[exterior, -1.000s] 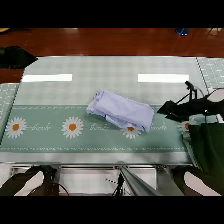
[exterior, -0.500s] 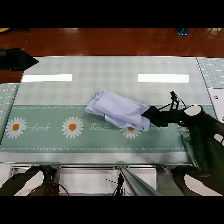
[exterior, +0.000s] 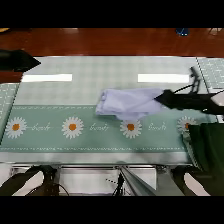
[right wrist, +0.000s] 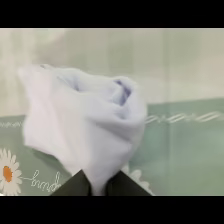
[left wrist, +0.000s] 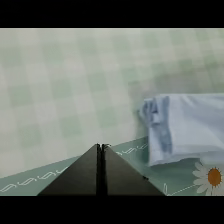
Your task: Fold the shirts.
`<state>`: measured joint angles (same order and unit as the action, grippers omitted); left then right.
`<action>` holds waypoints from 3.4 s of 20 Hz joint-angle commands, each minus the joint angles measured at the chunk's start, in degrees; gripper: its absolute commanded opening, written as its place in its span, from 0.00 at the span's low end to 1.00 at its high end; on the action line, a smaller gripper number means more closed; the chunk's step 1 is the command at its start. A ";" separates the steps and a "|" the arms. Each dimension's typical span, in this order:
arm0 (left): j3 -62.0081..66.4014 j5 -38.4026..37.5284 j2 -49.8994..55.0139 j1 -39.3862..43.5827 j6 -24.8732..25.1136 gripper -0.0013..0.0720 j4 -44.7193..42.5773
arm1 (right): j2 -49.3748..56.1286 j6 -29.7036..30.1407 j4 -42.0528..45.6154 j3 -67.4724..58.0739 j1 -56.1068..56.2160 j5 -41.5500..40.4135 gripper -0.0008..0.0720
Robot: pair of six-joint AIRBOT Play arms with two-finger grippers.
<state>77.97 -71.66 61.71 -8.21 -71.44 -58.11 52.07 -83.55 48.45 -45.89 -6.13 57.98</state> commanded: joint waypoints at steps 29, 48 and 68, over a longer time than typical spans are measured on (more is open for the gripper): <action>0.02 8.72 11.32 -0.11 4.42 0.05 0.02 | -11.23 -1.60 63.76 -15.93 -65.83 45.33 0.67; 4.57 -5.68 6.71 18.38 -6.91 1.00 -27.10 | -0.15 -1.68 32.65 -15.96 2.21 10.40 0.85; 2.62 -5.79 7.80 25.14 -11.80 0.99 -30.42 | 8.52 -1.25 36.37 -15.96 8.79 11.87 0.85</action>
<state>80.62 -78.48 69.34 16.91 -83.18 -88.66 60.58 -84.75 84.75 -61.84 2.63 69.84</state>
